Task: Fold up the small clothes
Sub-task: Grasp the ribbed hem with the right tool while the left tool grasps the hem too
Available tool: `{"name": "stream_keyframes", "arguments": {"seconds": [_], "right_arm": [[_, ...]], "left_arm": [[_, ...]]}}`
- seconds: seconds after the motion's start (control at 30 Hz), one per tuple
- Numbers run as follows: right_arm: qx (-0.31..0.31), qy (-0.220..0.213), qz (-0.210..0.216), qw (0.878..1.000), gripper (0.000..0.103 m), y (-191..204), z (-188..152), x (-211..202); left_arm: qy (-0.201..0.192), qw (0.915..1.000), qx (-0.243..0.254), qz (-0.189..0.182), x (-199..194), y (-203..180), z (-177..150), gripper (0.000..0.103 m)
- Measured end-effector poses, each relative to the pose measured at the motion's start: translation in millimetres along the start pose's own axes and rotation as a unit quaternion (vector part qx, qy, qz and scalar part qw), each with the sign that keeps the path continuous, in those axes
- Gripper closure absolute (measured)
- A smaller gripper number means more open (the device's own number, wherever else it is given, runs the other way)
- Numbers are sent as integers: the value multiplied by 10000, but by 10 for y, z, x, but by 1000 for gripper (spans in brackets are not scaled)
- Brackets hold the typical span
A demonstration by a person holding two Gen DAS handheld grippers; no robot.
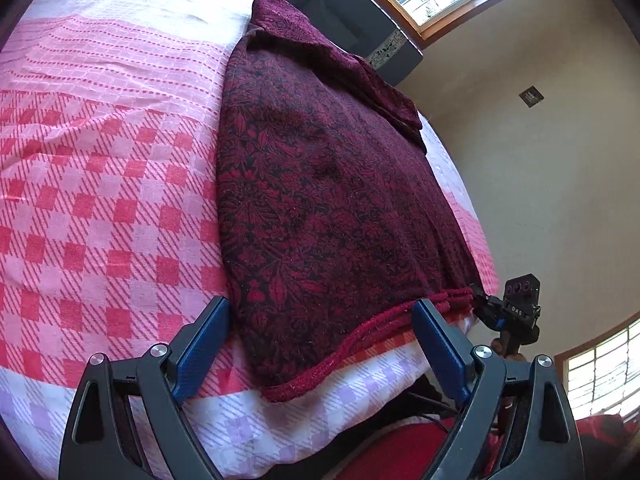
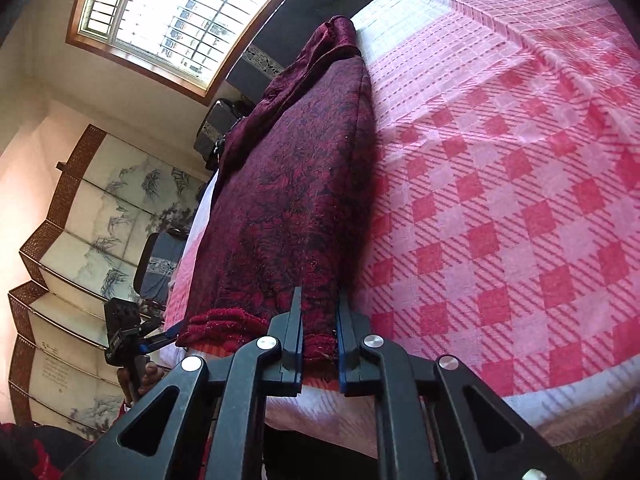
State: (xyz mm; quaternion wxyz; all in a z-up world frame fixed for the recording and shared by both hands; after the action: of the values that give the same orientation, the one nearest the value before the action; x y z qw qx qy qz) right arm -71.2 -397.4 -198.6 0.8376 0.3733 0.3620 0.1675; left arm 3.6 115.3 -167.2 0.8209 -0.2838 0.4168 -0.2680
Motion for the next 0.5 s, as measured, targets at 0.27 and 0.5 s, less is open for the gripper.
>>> {"name": "stream_keyframes", "arguments": {"seconds": [0.27, 0.5], "right_arm": [[183, 104, 388, 9990, 89, 21, 8, 61], [242, 52, 531, 9983, 86, 15, -8, 35]], "left_arm": [[-161, 9951, -604, -766, 34, -73, 107, 12], [-406, 9934, -659, -843, 78, -114, 196, 12]]}}
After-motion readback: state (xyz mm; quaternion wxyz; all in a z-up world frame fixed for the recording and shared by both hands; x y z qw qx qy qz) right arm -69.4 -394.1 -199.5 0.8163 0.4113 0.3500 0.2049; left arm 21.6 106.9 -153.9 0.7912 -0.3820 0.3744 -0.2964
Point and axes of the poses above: each gripper's, at about its wrist camera, not at the fingertips, and x roughly the way its jaws point, y to its left, z to its top, the point moved 6 cm from there along x, roughly the way its jaws point, and after that the axes turned 12 degrees about -y, right-handed, at the moved point
